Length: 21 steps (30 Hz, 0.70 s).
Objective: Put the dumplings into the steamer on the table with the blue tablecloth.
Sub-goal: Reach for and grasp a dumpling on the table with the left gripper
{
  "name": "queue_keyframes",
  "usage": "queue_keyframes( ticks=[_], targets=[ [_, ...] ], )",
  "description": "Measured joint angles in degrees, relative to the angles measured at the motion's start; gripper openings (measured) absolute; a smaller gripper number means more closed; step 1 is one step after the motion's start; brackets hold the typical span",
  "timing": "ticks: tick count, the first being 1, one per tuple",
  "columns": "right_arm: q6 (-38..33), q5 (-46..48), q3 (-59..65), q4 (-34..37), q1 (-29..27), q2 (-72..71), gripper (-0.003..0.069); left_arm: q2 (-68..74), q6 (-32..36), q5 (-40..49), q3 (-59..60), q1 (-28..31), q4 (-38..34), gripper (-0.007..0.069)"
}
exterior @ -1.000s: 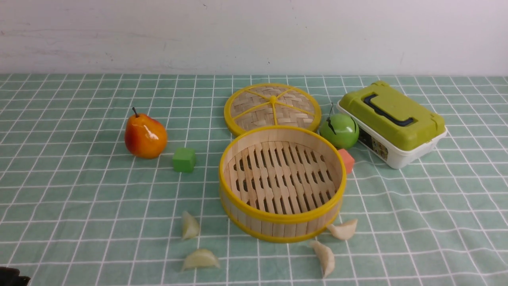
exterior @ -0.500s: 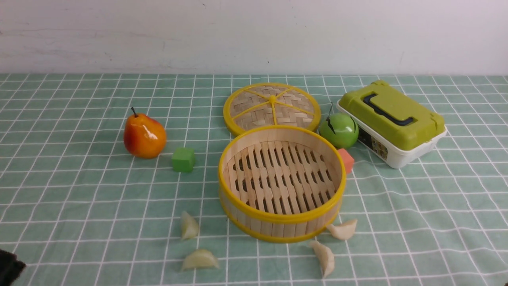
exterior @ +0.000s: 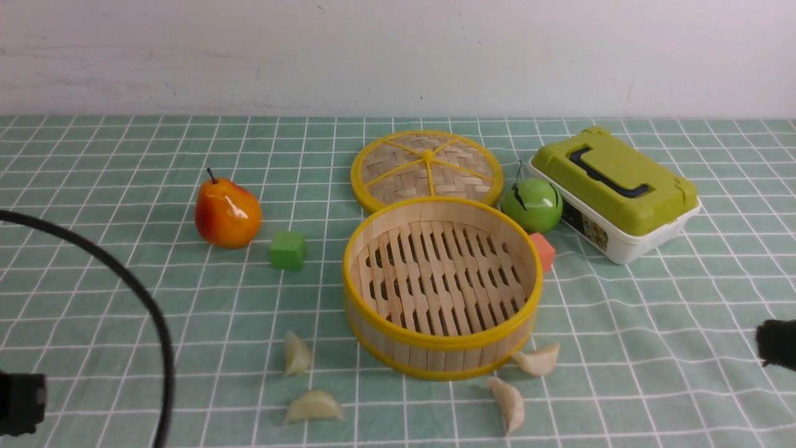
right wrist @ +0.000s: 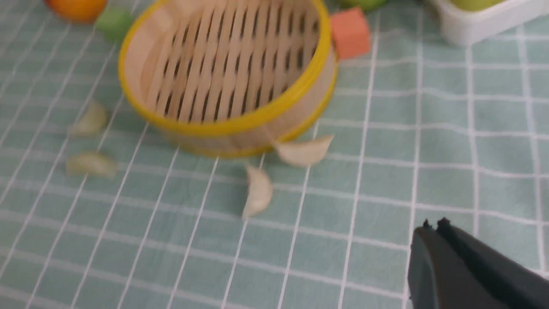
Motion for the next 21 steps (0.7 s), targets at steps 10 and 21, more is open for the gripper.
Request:
queue_keyframes(
  ticks=[10,21],
  targets=[
    [-1.9,8.4,-7.2,-6.4,17.9,12.4,-0.0011,26.9,-15.2,-4.2,-10.0,-18.9,14.5,0.0166],
    [-1.9,8.5,-7.4,-8.6,18.2,10.9,-0.0005,52.0,-18.4,-12.4,-23.2,-19.4,12.2,0.0598]
  ],
)
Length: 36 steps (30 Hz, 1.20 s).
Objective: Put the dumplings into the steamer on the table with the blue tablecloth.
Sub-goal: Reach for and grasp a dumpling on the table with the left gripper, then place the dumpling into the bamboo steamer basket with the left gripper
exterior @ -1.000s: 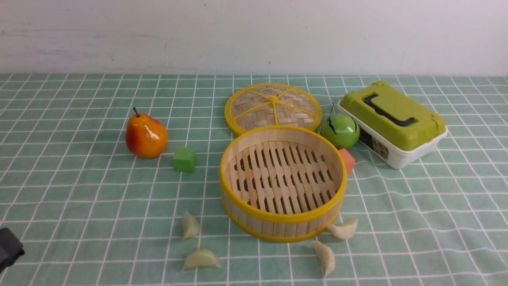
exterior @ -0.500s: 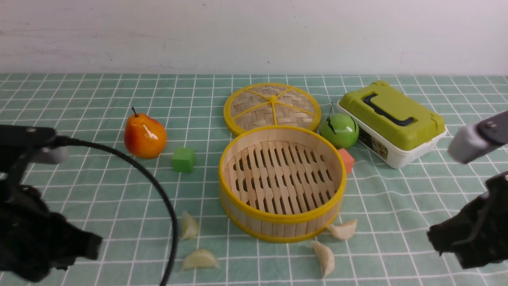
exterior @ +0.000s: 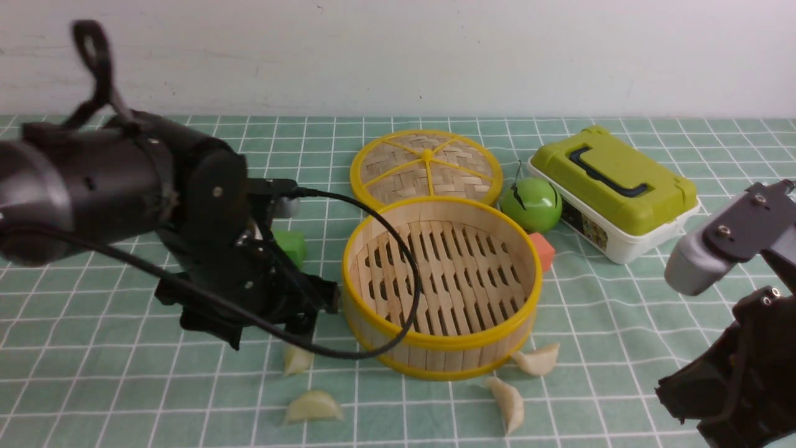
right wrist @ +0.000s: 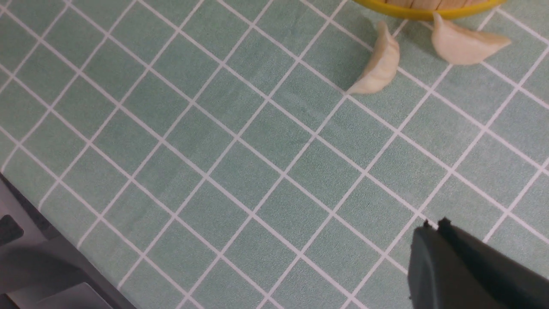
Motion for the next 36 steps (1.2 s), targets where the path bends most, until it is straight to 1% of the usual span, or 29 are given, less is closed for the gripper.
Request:
queue_keyframes(
  ticks=[3,4,6,8,11,12,13,15,18,21,22,25,26,30,33,34,36],
  targets=[
    [0.0,0.0,0.0,-0.3,0.0,-0.1,-0.0004,5.3,-0.1,-0.9,-2.3,0.0,-0.4,0.0598],
    [0.0,0.0,0.0,-0.3,0.0,-0.1,-0.0003,7.1,-0.1,-1.0,-3.2,0.0,-0.6,0.0588],
    [0.0,0.0,0.0,-0.5,0.0,-0.1,-0.0001,10.4,-0.1,-1.3,-4.6,0.0,-1.3,0.0542],
    [0.0,0.0,0.0,-0.8,0.0,-0.1,0.0,12.4,-0.1,-1.5,-5.0,0.0,-1.8,0.048],
    [0.1,0.0,0.0,-1.6,0.0,-0.1,0.0001,13.7,-0.1,-1.3,-5.5,0.0,-2.3,0.0347],
    [0.2,0.0,0.0,-1.8,0.0,-0.1,0.0002,13.7,-0.1,-1.3,-5.4,0.0,-2.7,0.0283],
    [0.3,0.0,0.0,-2.0,0.0,-0.1,0.0002,13.5,-0.1,-0.9,-5.7,0.0,-2.8,0.0239],
    [0.5,0.0,0.0,-2.0,0.0,-0.1,0.0004,13.1,0.0,-0.6,-6.1,0.0,-3.5,0.0239],
    [0.5,0.0,0.0,-2.0,0.0,-0.1,0.0008,10.8,1.6,2.5,-9.3,0.0,-4.1,0.0245],
    [0.5,0.0,0.0,-2.0,0.0,-0.1,0.0011,8.4,2.5,4.0,-14.3,-0.1,-5.0,0.0245],
    [0.5,0.0,0.0,-2.0,0.0,-0.1,0.0012,7.6,2.8,4.3,-17.9,-0.4,-5.7,0.0245],
    [0.7,0.5,0.0,-2.0,0.0,-0.1,0.0012,7.9,3.8,4.2,-23.8,-2.0,-5.8,0.0245],
    [1.2,1.0,0.0,-2.2,0.0,-0.2,0.0012,9.4,4.6,4.1,-27.4,-3.8,-5.8,0.0245],
    [2.0,2.6,0.0,-2.2,0.0,-1.9,0.0017,17.0,5.6,3.1,-35.4,-8.1,-5.8,0.0245],
    [2.0,3.8,0.0,-2.2,0.0,-4.8,0.002,22.5,5.2,2.5,-40.1,-9.5,-5.6,0.0245],
    [2.0,4.6,0.0,-2.5,0.0,-7.2,0.0021,26.8,4.6,2.3,-44.1,-9.9,-5.3,0.0245],
    [2.0,5.3,0.0,-3.2,0.0,-10.1,0.0021,30.6,3.8,2.2,-47.9,-10.0,-4.8,0.0245]
  ],
)
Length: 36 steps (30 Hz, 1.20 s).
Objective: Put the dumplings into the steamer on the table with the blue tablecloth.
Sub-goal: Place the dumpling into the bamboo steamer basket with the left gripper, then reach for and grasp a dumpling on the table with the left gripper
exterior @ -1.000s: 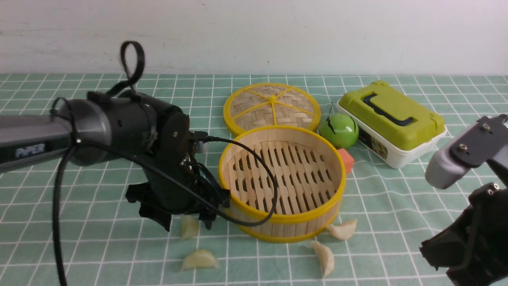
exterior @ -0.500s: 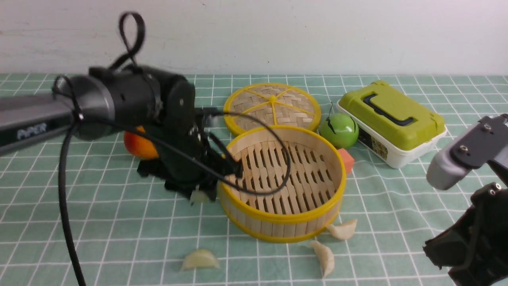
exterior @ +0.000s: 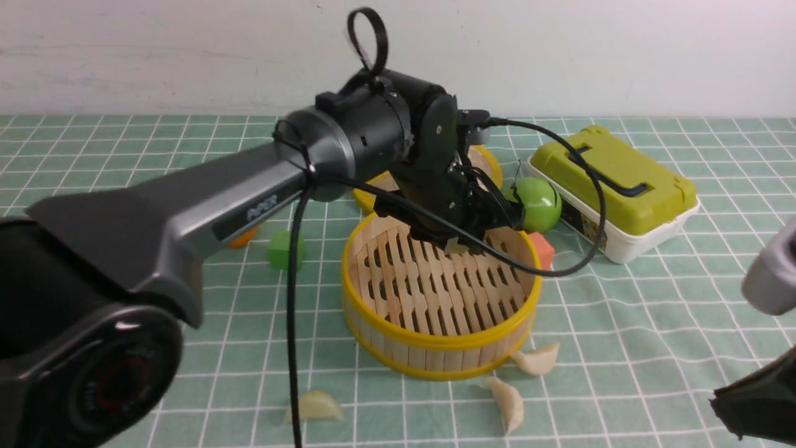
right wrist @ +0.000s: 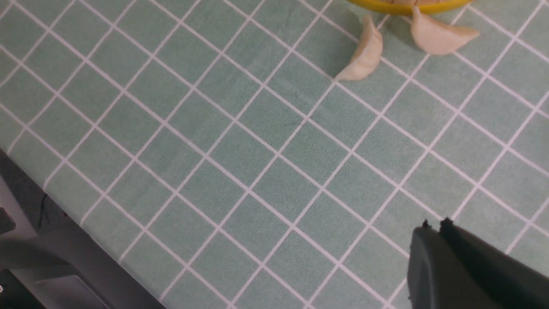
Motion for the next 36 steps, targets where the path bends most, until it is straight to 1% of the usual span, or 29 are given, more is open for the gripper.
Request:
queue_keyframes(
  ticks=[4,6,9,10,13,15,18,22,26,30,33,36],
  targets=[
    [0.0,0.5,0.0,-2.4,0.0,-4.6,0.0023,5.6,-0.6,0.8,-5.8,0.0,0.9,0.0245],
    [0.4,0.7,0.0,-3.5,0.0,-5.9,0.0024,6.9,-0.7,1.3,-7.0,0.0,1.3,0.0264],
    [2.0,1.0,-0.1,-5.5,0.0,-7.0,0.0027,7.7,-0.7,2.6,-7.5,0.0,1.8,0.0362],
    [2.8,1.0,-0.1,-6.3,0.0,-7.1,0.003,7.7,-0.7,3.6,-7.5,0.0,2.1,0.0411],
    [3.9,0.9,-0.1,-7.4,0.0,-7.1,0.0032,6.8,-0.7,6.4,-7.9,0.0,2.7,0.0491],
    [4.5,0.9,-0.1,-7.8,0.0,-7.1,0.0036,4.5,-0.6,11.1,-9.0,0.0,3.7,0.0552],
    [4.5,0.6,-0.1,-7.8,0.0,-7.1,0.0039,0.0,2.6,16.5,-10.5,0.0,4.3,0.0573],
    [4.5,-0.5,-0.1,-7.4,0.0,-7.1,0.0041,-8.5,10.3,21.5,-10.1,0.0,3.5,0.0578],
    [4.7,-1.2,-0.1,-6.2,0.0,-7.1,0.0041,-18.3,14.5,22.0,-2.4,0.0,2.8,0.0578],
    [4.7,-1.3,-0.1,-5.1,0.0,-7.1,0.0043,-28.8,20.7,22.4,13.5,0.0,2.8,0.0578],
    [4.7,-1.3,-0.1,-4.6,0.0,-7.2,0.0047,-33.1,25.7,22.4,23.7,0.0,2.8,0.0578],
    [4.7,-1.4,-0.1,-4.3,0.0,-7.2,0.0052,-35.5,32.5,18.8,35.6,0.0,3.0,0.0578]
  ],
)
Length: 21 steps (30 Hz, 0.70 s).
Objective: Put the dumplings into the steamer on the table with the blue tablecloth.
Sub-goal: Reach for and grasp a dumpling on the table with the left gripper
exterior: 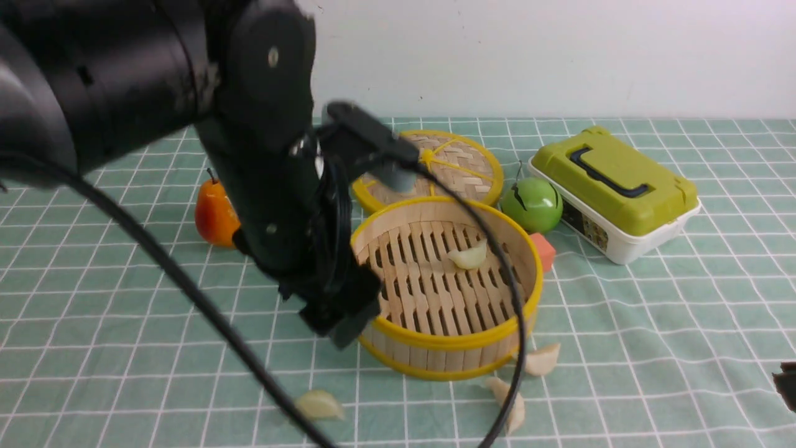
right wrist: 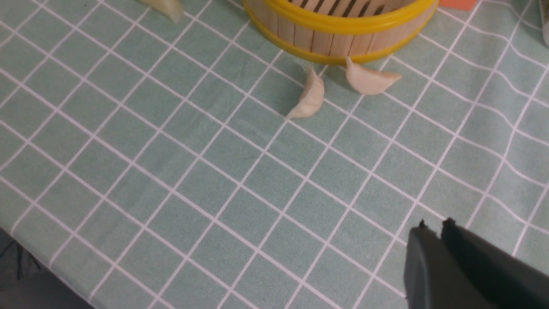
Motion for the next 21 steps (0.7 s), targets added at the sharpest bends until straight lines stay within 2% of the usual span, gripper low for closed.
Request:
queue_keyframes(
  ticks=[3,6,12,16,19,21],
  targets=[
    [0.0,-0.4,0.0,0.7,0.0,0.0,0.0055,0.4,7.1,-9.0,9.8,0.0,0.9,0.0578],
    [0.0,-0.7,0.0,0.9,0.0,0.0,0.0057,2.5,11.2,-16.4,15.2,0.0,2.4,0.0578],
    [0.0,-0.7,0.0,1.1,0.0,0.0,0.0062,7.8,12.3,-22.3,16.7,0.0,3.4,0.0573],
    [0.0,-0.7,0.0,1.1,0.0,0.0,0.0063,12.6,11.3,-24.2,16.7,0.0,3.3,0.0538],
    [0.0,-0.6,0.0,1.1,0.0,0.0,0.0065,12.9,7.1,-23.9,16.6,-0.1,3.1,0.0449],
    [0.0,-0.5,0.0,1.1,0.0,0.0,0.0068,12.9,5.6,-23.4,16.6,-0.2,2.5,0.0349]
  ],
)
